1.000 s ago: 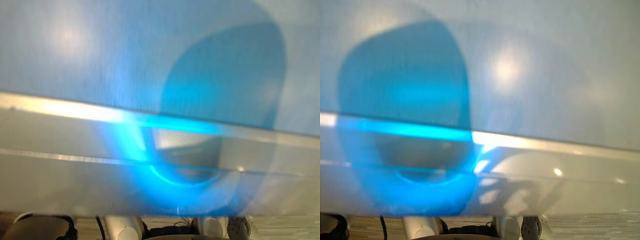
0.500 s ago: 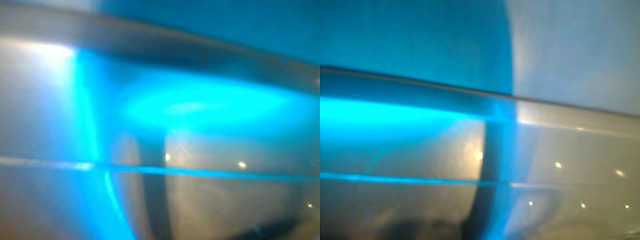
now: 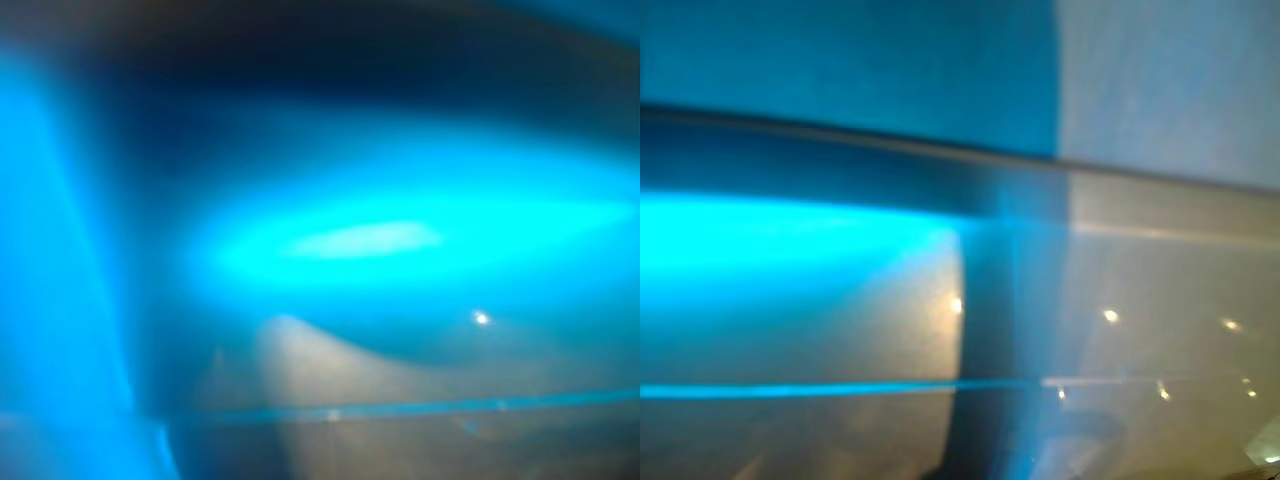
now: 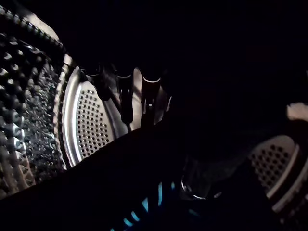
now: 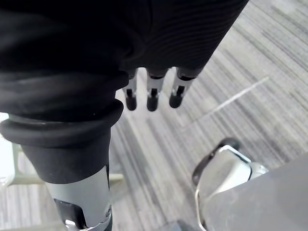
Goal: Pick up the laundry basket with both hands and put the clothes into the washing machine.
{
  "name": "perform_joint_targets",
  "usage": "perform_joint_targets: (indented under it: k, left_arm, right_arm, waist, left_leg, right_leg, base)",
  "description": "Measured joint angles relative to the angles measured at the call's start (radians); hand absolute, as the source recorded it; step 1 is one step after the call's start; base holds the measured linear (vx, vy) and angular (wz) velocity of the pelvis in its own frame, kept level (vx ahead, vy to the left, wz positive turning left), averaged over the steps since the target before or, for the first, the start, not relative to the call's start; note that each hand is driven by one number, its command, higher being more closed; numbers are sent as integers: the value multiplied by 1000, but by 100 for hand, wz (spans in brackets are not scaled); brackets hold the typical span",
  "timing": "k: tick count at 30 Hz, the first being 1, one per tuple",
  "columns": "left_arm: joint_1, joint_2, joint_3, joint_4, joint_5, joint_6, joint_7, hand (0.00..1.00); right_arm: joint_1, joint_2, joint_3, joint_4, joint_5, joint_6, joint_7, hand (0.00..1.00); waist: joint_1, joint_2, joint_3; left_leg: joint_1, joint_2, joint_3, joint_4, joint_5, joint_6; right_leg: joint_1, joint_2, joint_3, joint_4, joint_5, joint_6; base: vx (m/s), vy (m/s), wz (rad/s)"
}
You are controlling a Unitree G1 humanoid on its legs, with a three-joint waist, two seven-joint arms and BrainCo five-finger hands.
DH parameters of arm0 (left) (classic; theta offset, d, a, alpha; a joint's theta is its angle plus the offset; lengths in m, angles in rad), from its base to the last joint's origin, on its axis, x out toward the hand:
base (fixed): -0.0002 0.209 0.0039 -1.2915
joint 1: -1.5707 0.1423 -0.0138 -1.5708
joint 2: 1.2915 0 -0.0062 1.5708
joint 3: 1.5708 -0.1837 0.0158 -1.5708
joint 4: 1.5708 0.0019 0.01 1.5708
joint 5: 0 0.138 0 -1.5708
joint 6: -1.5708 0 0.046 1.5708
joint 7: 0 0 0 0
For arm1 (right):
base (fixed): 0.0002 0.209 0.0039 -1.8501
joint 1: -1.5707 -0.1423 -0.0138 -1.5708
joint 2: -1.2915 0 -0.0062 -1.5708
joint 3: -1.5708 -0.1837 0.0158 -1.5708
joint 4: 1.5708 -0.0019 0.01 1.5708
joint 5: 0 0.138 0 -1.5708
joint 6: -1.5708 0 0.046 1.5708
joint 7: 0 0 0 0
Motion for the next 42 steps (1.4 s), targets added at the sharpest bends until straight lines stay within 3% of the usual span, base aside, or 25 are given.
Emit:
perform_joint_targets:
  k: [6, 9, 12, 13, 14, 15, 17, 21, 23, 27, 30, 32, 36, 39, 42]
  left_arm:
    - [7, -35, -36, 9, 157, -18, -88, 0]
    - [39, -90, 56, 60, 58, -45, -146, 0]
    - [111, -140, 230, 101, -103, -47, -178, 0]
    - [154, -157, 277, 103, -214, -56, -175, 0]
    - [202, -173, 311, 103, -419, -79, -170, 0]
    - [229, -184, 326, 103, -488, -89, -167, 0]
    - [358, -228, 335, 91, -801, -144, -158, 0]
    - [627, -322, 297, -16, -1158, -230, -192, 0]
    - [723, -359, 267, -18, -1224, -236, -214, 0]
    - [866, -423, 265, -19, -1191, -233, -244, 0]
    - [973, -488, 265, -3, -1152, -232, -246, 0]
    - [1082, -529, 266, 2, -1135, -232, -246, 0]
    - [1217, -546, 281, 67, -1078, -231, -264, 0]
    - [1301, -548, 367, 155, -903, -225, -270, 0]
    - [1367, -542, 494, 261, -756, -196, -289, 0]
  right_arm:
    - [-45, 0, -1, 0, -2, 2, 1, 0]
    - [-54, 12, -6, -18, -2, 5, 14, 0]
    - [-53, 41, -13, -22, -8, 36, 14, 0]
    - [-53, 55, -13, -22, -8, 45, 13, 0]
    - [-53, 67, -13, -23, -8, 55, 13, 0]
    - [-53, 71, -13, -23, -9, 61, 12, 0]
    - [-54, 77, -15, -25, -17, 75, -9, 0]
    - [-78, 69, -47, -31, -50, 88, -48, 0]
    - [-89, 61, -52, -33, -57, 93, -55, 0]
    - [-89, 55, -62, -33, -92, 121, -57, 0]
    - [-81, 50, -71, -32, -111, 135, -56, 0]
    - [-79, 37, -81, -27, -121, 150, -56, 0]
    - [-70, 21, -84, 43, -127, 152, -47, 0]
    - [-60, 22, -106, 205, -153, 161, -41, 0]
    - [-64, 30, -154, 405, -202, 199, -15, 0]
  waist:
    - [-2, 1, 0]
    - [-1, 1, 0]
    - [-3, 1, 1]
    - [-2, 2, 1]
    - [-2, 2, 1]
    - [-1, 2, 1]
    - [7, 4, 1]
    - [27, 11, 1]
    - [31, 12, 0]
    - [33, 18, -6]
    - [44, 40, -34]
    - [51, 66, -83]
    - [71, 91, -172]
    - [81, 92, -264]
    - [79, 85, -367]
  left_leg:
    - [0, -12, 5, -38, 23, 4]
    - [16, -14, 12, -53, 31, 3]
    - [52, -16, 17, -76, 38, -4]
    - [72, -24, 19, -95, 46, -8]
    - [95, -34, 22, -116, 56, -9]
    - [105, -36, 23, -123, 60, -10]
    - [160, -44, 22, -145, 66, -19]
    - [255, -62, 21, -168, 67, -20]
    - [308, -69, 25, -182, 65, -20]
    - [401, -83, 29, -195, 51, -20]
    - [474, -103, 29, -211, 48, -23]
    - [540, -121, 27, -228, 49, -22]
    - [668, -144, 25, -293, 51, -36]
    - [781, -169, 24, -388, 68, -58]
    - [891, -203, 30, -533, 117, -75]
  right_leg:
    - [7, -6, 0, -48, 29, 5]
    - [18, -9, -2, -57, 32, 2]
    - [49, -8, -2, -73, 35, -2]
    - [65, -11, -3, -82, 35, -3]
    - [82, -17, -6, -90, 36, -3]
    - [92, -18, -7, -94, 36, -3]
    - [142, -21, -12, -104, 35, -4]
    - [230, -37, -24, -105, 21, -13]
    - [282, -45, -23, -110, 13, -11]
    - [372, -55, -21, -125, 8, -12]
    - [441, -74, -25, -123, -6, -12]
    - [505, -90, -31, -125, -21, -10]
    - [643, -111, -58, -182, -26, -14]
    - [767, -127, -88, -270, -20, -21]
    - [881, -144, -128, -399, 7, -36]
  base:
    - [28, 46, 1]
    - [43, 35, 3]
    - [67, 32, -2]
    - [60, 19, 12]
    - [49, 15, 13]
    - [68, 11, 12]
    - [71, 8, 6]
    - [40, 8, 7]
    - [12, 7, 5]
    - [0, 0, 0]
    - [10, -10, 9]
    - [56, -27, 14]
    - [91, -22, 11]
    - [105, -29, 15]
    - [155, -33, 17]
